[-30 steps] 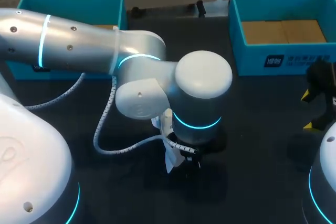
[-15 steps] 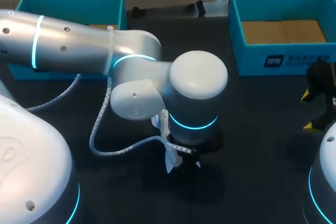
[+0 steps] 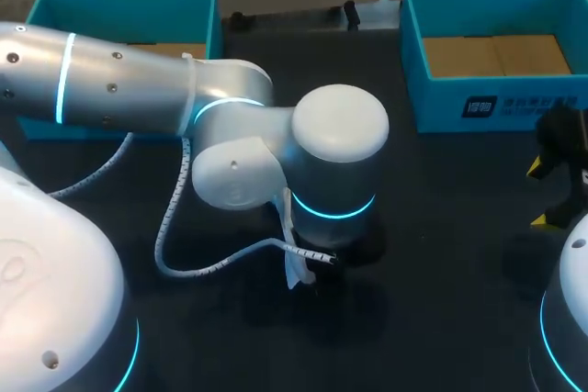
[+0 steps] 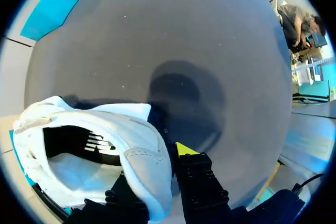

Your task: Take the shoe out of the shoebox, open the shoe tongue, remove and reinsert the insole, then place the shoe into the shoebox

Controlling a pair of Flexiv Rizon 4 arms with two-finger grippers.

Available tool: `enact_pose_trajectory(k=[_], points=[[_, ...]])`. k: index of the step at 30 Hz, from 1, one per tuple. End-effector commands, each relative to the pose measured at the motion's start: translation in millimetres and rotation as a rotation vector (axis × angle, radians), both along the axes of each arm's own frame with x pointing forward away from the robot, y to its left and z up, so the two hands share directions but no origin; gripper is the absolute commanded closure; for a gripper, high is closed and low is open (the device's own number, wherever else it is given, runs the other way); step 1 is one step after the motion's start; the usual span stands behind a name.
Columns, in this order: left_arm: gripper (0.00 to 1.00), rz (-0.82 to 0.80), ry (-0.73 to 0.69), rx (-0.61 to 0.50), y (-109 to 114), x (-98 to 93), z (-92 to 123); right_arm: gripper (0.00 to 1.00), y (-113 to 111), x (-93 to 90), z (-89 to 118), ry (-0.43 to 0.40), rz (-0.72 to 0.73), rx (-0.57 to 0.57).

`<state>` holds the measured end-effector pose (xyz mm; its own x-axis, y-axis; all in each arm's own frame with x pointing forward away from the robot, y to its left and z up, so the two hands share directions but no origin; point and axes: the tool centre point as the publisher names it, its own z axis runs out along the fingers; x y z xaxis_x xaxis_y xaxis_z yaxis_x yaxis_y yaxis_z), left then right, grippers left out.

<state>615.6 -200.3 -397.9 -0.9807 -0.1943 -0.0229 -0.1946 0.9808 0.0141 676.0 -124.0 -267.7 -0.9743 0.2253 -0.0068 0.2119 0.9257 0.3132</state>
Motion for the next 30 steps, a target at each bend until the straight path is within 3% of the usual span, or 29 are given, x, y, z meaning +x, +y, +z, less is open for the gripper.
enact_pose_trajectory(k=[1, 12, 17, 22, 30], points=[[1.00, -0.009, -0.002, -0.024, 8.6, 4.0, 9.6, 0.00, 0.8, -0.7, -0.4, -0.001, -0.002, -0.004], [1.00, -0.133, 0.049, -0.084, 32.6, 26.7, 55.1, 0.00, 0.8, -0.7, -0.4, -0.001, -0.002, -0.004], [1.00, -0.240, 0.116, -0.153, 53.7, 51.8, 99.1, 0.00, 0.8, -0.7, -0.4, -0.001, -0.002, -0.004], [1.00, -0.313, 0.152, -0.140, 68.5, 70.9, 138.3, 0.00, 0.8, -0.7, -0.4, -0.001, -0.002, -0.004], [1.00, -0.334, 0.154, -0.092, 88.3, 100.5, 178.4, 0.00, 0.8, -0.7, -0.4, -0.001, -0.002, -0.004]])
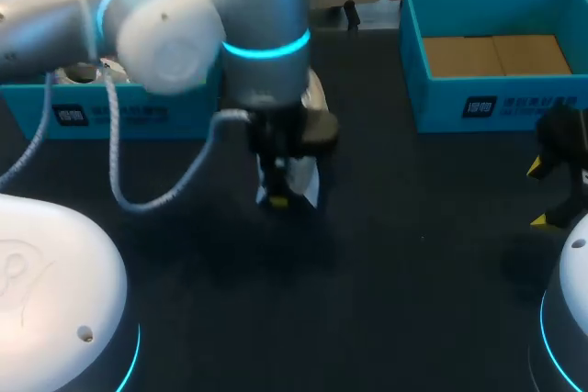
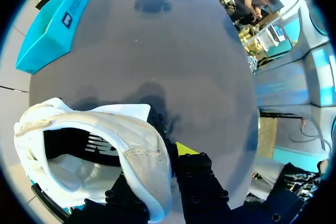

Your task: Take the shoe out of the shoebox, open the shoe tongue, remove and reinsert the insole, then place the shoe into the shoebox

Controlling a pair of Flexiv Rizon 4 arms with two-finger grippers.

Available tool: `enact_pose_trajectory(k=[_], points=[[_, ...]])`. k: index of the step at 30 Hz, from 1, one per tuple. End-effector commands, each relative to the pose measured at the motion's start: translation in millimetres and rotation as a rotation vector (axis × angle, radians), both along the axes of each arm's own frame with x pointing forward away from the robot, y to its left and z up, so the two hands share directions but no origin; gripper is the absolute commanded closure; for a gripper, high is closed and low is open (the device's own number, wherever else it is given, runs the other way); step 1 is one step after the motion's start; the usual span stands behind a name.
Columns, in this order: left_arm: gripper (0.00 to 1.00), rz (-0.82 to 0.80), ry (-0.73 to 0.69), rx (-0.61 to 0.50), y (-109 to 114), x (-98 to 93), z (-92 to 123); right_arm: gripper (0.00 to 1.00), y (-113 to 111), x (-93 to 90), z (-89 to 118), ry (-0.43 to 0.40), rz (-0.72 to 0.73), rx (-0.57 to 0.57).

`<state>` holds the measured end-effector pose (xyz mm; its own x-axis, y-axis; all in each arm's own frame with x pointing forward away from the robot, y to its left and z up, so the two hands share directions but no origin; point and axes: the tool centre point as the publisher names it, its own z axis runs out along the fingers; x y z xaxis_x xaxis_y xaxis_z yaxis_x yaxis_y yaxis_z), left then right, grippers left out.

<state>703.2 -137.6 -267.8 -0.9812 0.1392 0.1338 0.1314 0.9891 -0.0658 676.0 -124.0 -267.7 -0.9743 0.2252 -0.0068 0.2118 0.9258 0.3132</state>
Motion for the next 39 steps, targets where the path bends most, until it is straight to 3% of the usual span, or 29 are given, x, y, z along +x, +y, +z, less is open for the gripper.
enact_pose_trajectory(k=[1, 18, 29, 36, 39], points=[[1.00, -0.007, 0.002, -0.008, 27.8, 17.7, 54.2, 0.00, 0.8, -0.7, -0.4, -0.001, -0.002, -0.004], [1.00, -0.053, -0.081, 0.019, 41.7, 69.3, 141.1, 0.00, 0.8, -0.7, -0.4, -0.001, -0.002, -0.004], [1.00, -0.053, -0.073, -0.014, 98.6, 117.7, 194.6, 0.00, 0.8, -0.7, -0.4, -0.001, -0.002, -0.004], [1.00, -0.049, -0.040, 0.038, 139.7, 148.5, 215.7, 0.00, 0.8, -0.7, -0.4, -0.001, -0.002, -0.004], [1.00, -0.049, -0.040, 0.038, 139.7, 148.5, 215.7, 0.00, 0.8, -0.7, -0.4, -0.001, -0.002, -0.004]])
